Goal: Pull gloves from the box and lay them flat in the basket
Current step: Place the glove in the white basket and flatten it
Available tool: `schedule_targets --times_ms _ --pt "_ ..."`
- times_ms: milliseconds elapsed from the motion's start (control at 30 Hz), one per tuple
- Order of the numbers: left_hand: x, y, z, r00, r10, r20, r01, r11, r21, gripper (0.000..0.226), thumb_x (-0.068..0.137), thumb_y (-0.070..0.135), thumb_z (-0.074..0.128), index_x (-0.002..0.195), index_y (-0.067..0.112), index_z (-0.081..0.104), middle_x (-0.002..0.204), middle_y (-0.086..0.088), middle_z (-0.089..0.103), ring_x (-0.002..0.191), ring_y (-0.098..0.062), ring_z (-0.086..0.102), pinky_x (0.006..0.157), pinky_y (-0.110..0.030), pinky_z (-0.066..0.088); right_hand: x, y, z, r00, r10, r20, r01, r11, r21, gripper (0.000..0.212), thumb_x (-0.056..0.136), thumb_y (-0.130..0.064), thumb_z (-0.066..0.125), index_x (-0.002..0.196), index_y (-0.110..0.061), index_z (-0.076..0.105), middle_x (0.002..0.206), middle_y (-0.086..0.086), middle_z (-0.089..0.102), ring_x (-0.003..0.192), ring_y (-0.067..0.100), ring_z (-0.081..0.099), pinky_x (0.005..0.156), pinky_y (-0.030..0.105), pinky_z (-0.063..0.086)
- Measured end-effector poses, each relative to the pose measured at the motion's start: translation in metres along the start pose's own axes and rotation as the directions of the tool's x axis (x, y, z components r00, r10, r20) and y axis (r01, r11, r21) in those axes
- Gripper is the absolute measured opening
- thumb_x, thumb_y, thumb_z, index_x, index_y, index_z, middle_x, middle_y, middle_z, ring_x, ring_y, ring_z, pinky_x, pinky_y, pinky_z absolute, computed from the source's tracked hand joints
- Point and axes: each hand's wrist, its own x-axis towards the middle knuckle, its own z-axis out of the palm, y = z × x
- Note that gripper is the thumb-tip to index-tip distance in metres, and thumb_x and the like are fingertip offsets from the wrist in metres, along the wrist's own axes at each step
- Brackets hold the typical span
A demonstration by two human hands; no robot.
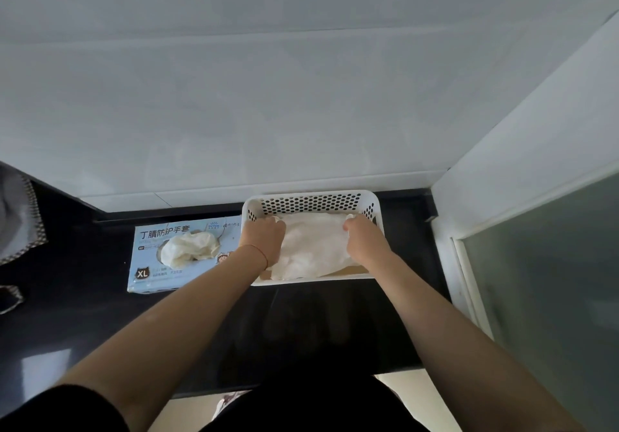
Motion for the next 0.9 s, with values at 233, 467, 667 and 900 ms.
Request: schedule_targets --times_ms 233,467,667,900 --pt "-0.002 0.01 -0.006 0.998 -0.059 -0.028 0.052 0.978 -0.2 0.035 0.097 0.031 0.041 0.124 0.011 0.052 0.122 -0.007 0.057 0.101 -0.025 0.062 0.07 -0.033 0.043 -0.001 -0.003 -0.002 0.998 -0.065 0.017 0.067 0.985 -0.157 0.026 0.098 0.0 0.046 0.121 -0.003 0.057 0.118 0.011 0.058 0.095 0.023 0.063 0.076 0.026 0.045" --pt "-0.005 0.029 0.006 0.996 -0.08 0.029 0.083 0.985 -0.153 0.029 0.096 0.028 0.047 0.119 0.012 0.055 0.115 -0.005 0.061 0.095 -0.026 0.064 0.066 -0.031 0.042 -0.001 -0.004 0.001 0.995 -0.082 0.059 0.094 0.965 -0.243 0.027 0.096 0.002 0.047 0.119 -0.003 0.059 0.123 0.011 0.055 0.1 0.027 0.062 0.082 0.033 0.049" --pt "-0.001 0.013 -0.004 0.977 -0.149 0.15 0.18 0.958 -0.222 0.033 0.09 0.008 0.048 0.121 0.009 0.057 0.099 -0.003 0.058 0.088 -0.021 0.06 0.072 -0.032 0.049 -0.002 -0.003 -0.003 0.99 -0.128 0.059 0.14 0.938 -0.317 0.025 0.096 0.003 0.049 0.117 -0.003 0.061 0.13 0.014 0.053 0.102 0.027 0.062 0.087 0.034 0.051" --pt "0.003 0.009 -0.024 0.968 -0.238 0.084 0.248 0.958 -0.142 0.033 0.092 0.004 0.051 0.124 0.009 0.055 0.123 -0.011 0.053 0.103 -0.024 0.061 0.068 -0.03 0.046 -0.004 -0.004 -0.003 0.99 -0.138 0.013 0.132 0.914 -0.383 0.024 0.094 -0.002 0.054 0.117 -0.002 0.061 0.137 0.015 0.042 0.104 0.023 0.057 0.086 0.031 0.049"
